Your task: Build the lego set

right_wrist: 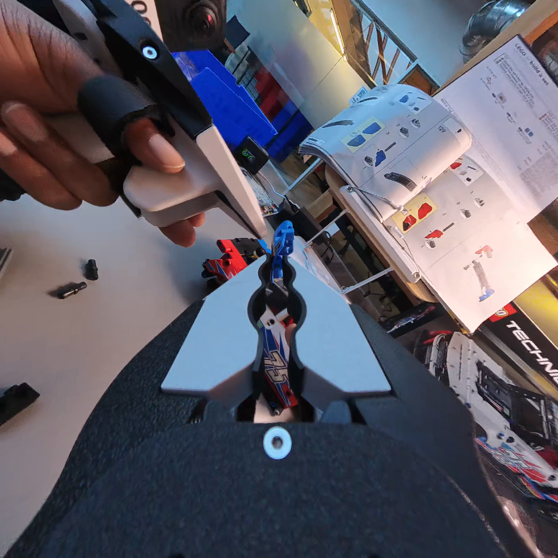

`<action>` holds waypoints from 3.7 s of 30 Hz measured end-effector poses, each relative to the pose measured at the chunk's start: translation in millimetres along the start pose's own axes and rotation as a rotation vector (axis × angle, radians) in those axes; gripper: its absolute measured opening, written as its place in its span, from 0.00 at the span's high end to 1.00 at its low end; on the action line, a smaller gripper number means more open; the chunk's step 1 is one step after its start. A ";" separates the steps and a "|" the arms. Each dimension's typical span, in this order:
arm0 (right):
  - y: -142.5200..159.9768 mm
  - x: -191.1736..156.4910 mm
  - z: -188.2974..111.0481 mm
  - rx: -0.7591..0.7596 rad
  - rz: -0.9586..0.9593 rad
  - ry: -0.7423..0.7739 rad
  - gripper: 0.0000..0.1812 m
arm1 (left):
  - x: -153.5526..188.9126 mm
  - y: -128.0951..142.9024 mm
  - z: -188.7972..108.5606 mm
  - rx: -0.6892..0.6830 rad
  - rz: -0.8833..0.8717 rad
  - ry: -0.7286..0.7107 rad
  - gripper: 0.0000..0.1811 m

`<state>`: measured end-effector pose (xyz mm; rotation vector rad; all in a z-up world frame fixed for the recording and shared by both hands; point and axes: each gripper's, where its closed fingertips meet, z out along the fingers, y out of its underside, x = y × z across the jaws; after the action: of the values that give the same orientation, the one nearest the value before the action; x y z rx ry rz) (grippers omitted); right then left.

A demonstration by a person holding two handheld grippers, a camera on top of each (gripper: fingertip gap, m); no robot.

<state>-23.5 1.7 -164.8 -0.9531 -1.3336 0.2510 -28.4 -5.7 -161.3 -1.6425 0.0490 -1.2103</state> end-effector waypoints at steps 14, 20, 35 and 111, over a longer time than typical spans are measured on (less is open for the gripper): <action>2.2 -4.6 2.2 0.001 -0.223 0.053 0.98 | 1.2 5.4 6.6 0.021 -0.109 0.028 0.98; -1.3 -4.9 -0.9 0.023 -0.284 0.077 0.98 | -1.1 2.3 3.1 0.034 -0.150 0.042 1.00; -0.6 -11.2 -2.7 0.075 -0.275 0.037 0.98 | 2.1 10.4 5.7 0.013 -0.102 0.049 0.92; -31.3 -25.3 -41.0 0.299 1.079 -0.886 0.98 | 49.0 29.3 -5.3 -0.075 0.837 0.138 0.91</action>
<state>-4.6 -52.2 -158.1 -1.2804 -1.3399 1.8088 6.4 -49.9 -150.3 -1.3642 0.7952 -0.6642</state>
